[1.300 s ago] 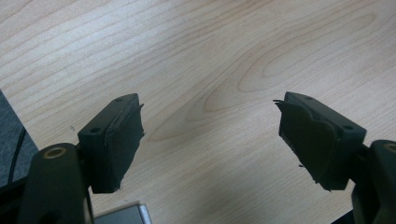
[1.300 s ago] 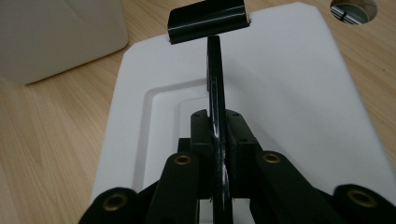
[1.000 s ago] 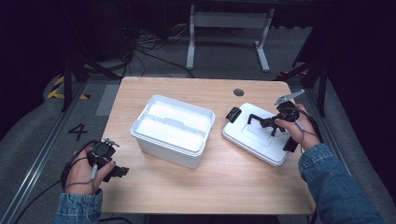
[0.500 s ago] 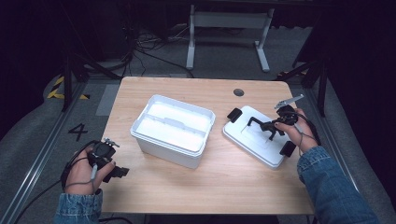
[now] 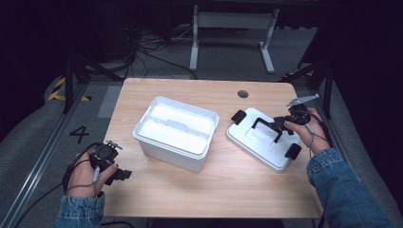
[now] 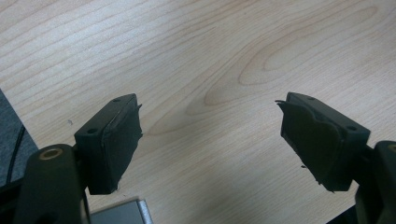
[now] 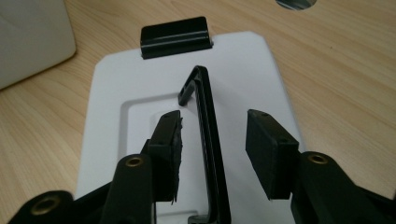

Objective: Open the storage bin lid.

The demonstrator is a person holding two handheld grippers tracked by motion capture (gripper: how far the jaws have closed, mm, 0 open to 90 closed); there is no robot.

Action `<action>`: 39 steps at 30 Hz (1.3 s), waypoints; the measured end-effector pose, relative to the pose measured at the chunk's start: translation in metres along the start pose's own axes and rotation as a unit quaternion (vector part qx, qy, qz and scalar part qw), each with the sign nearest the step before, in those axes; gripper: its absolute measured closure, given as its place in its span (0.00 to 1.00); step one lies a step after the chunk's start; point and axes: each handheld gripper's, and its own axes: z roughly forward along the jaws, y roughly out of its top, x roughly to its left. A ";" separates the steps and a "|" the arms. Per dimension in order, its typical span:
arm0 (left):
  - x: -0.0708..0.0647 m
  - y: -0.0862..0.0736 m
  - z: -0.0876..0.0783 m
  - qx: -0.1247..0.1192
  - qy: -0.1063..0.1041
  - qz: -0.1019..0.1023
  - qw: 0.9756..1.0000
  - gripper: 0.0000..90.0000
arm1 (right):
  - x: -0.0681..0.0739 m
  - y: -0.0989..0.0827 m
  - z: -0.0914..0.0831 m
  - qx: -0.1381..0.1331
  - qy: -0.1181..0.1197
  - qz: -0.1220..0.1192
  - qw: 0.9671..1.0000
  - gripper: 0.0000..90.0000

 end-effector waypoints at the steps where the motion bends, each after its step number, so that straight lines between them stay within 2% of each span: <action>1: 0.000 0.000 0.000 0.000 0.000 0.000 1.000 0.23 | 0.000 0.000 0.000 0.000 0.000 0.000 1.000 0.63; 3: -0.001 0.000 0.000 0.001 0.001 0.002 1.000 0.23 | 0.005 0.003 -0.007 -0.010 0.003 -0.011 1.000 0.62; 6: -0.002 0.000 -0.001 -0.001 0.000 0.002 1.000 0.23 | 0.012 0.004 -0.011 -0.010 0.008 -0.018 1.000 0.61; 7: -0.003 -0.001 -0.002 -0.002 -0.003 0.007 1.000 0.23 | 0.021 0.005 -0.016 -0.012 0.016 -0.026 0.999 0.60; 9: -0.003 -0.002 -0.002 -0.003 -0.004 0.008 1.000 0.23 | 0.025 0.005 -0.018 -0.013 0.019 -0.032 0.999 0.60; 10: -0.004 -0.003 -0.003 -0.003 -0.008 0.003 1.000 0.23 | 0.035 0.005 -0.024 -0.020 0.030 -0.040 0.999 0.59; 11: -0.004 -0.005 -0.004 -0.007 -0.002 0.005 1.000 0.23 | 0.041 0.005 -0.027 -0.022 0.037 -0.042 0.998 0.59; 14: -0.005 -0.007 -0.005 -0.006 -0.005 0.004 1.000 0.23 | 0.055 0.004 -0.033 -0.026 0.048 -0.051 0.997 0.58; 19: -0.007 -0.010 -0.006 -0.009 -0.008 0.000 1.000 0.23 | 0.076 -0.001 -0.041 -0.033 0.068 -0.049 0.996 0.59; 22: -0.007 -0.009 -0.007 -0.009 -0.003 0.007 1.000 0.23 | 0.085 -0.004 -0.043 -0.029 0.068 -0.052 0.996 0.59; 30: -0.007 -0.006 -0.003 -0.004 -0.008 0.008 1.000 0.23 | 0.110 -0.014 -0.042 -0.029 0.080 -0.063 0.994 0.58; 31: -0.008 -0.006 -0.002 -0.003 -0.010 0.004 1.000 0.23 | 0.114 -0.016 -0.041 -0.029 0.081 -0.064 0.994 0.58; 37: -0.008 -0.007 -0.002 -0.003 -0.003 0.000 1.000 0.24 | 0.126 -0.027 -0.034 -0.030 0.089 -0.064 0.994 0.58; 39: -0.009 -0.007 -0.002 -0.001 -0.001 0.001 1.000 0.26 | 0.133 -0.031 -0.031 -0.027 0.086 -0.073 0.993 0.58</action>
